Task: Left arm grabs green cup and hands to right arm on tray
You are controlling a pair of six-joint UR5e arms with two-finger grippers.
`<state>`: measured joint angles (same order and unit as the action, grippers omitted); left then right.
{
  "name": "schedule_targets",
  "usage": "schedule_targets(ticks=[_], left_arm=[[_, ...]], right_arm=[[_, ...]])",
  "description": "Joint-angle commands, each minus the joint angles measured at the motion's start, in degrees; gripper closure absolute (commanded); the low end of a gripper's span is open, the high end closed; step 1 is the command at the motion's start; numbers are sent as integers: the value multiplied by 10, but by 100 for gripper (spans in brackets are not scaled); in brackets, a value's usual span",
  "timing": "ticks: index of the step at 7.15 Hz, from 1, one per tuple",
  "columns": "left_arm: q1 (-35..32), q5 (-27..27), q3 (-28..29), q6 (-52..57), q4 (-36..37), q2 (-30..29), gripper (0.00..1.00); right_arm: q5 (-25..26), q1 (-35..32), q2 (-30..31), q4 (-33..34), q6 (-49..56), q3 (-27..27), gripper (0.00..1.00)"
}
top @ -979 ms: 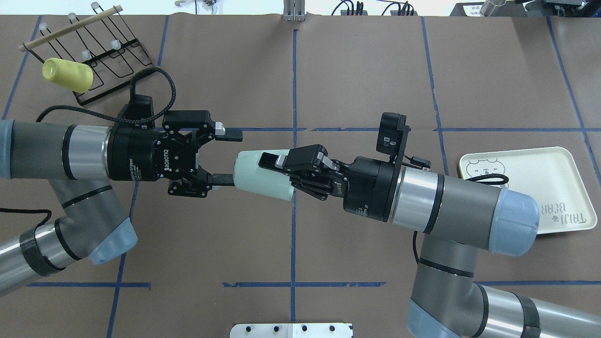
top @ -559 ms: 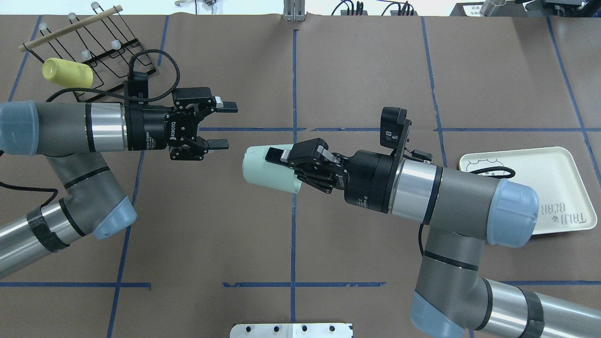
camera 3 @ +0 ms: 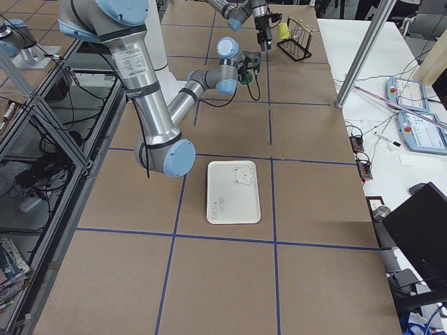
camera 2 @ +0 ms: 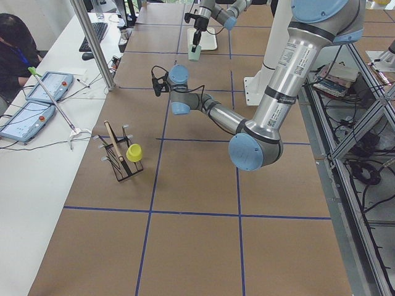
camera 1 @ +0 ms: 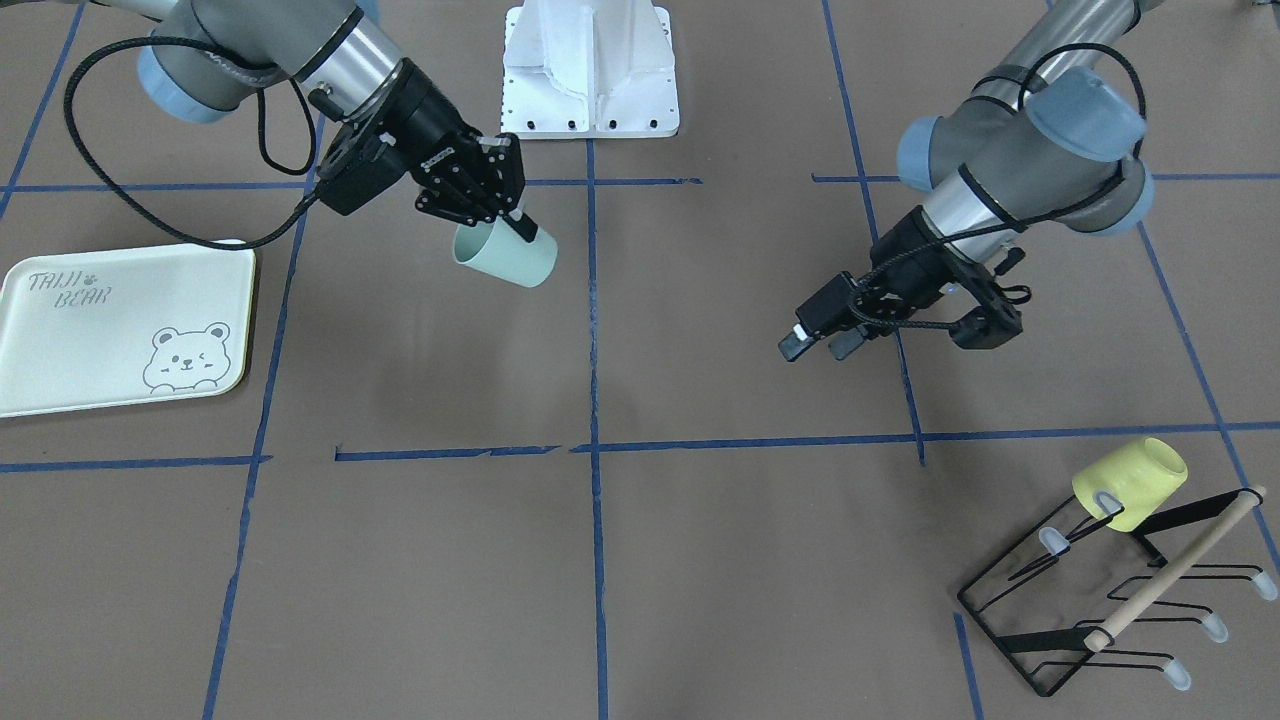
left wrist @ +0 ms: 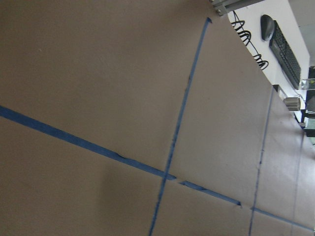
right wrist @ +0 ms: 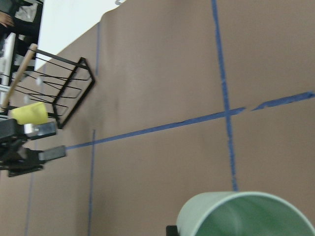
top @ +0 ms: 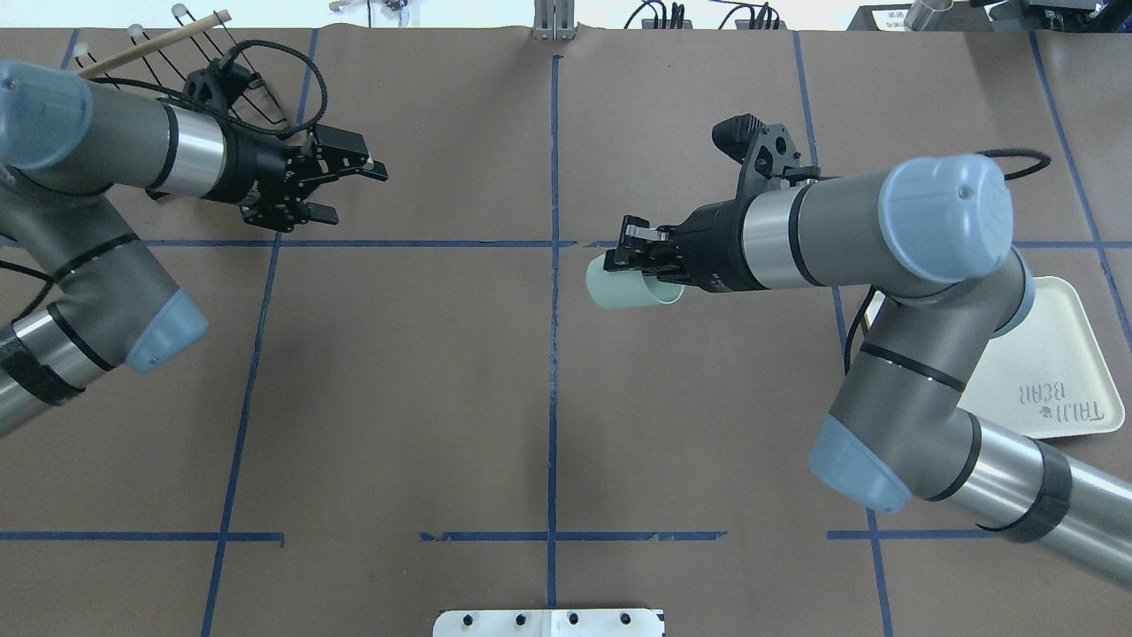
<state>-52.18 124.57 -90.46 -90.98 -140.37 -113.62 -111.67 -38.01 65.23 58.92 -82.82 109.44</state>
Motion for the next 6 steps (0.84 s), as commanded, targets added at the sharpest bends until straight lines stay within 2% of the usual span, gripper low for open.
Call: schedule_targets(ticks=[1, 2, 3, 5, 6], left_arm=[[-89, 59, -19, 220, 131, 25, 0], [-124, 84, -34, 341, 189, 50, 0], [-179, 111, -47, 487, 272, 66, 0], [-251, 112, -70, 763, 447, 109, 0], [-280, 105, -73, 895, 559, 121, 0]], right_arm=[[-41, -61, 3, 284, 253, 39, 100], [-42, -91, 8, 387, 364, 69, 100], [-44, -136, 34, 432, 477, 91, 100], [-145, -230, 108, 428, 597, 89, 100], [-155, -255, 136, 427, 603, 91, 100]])
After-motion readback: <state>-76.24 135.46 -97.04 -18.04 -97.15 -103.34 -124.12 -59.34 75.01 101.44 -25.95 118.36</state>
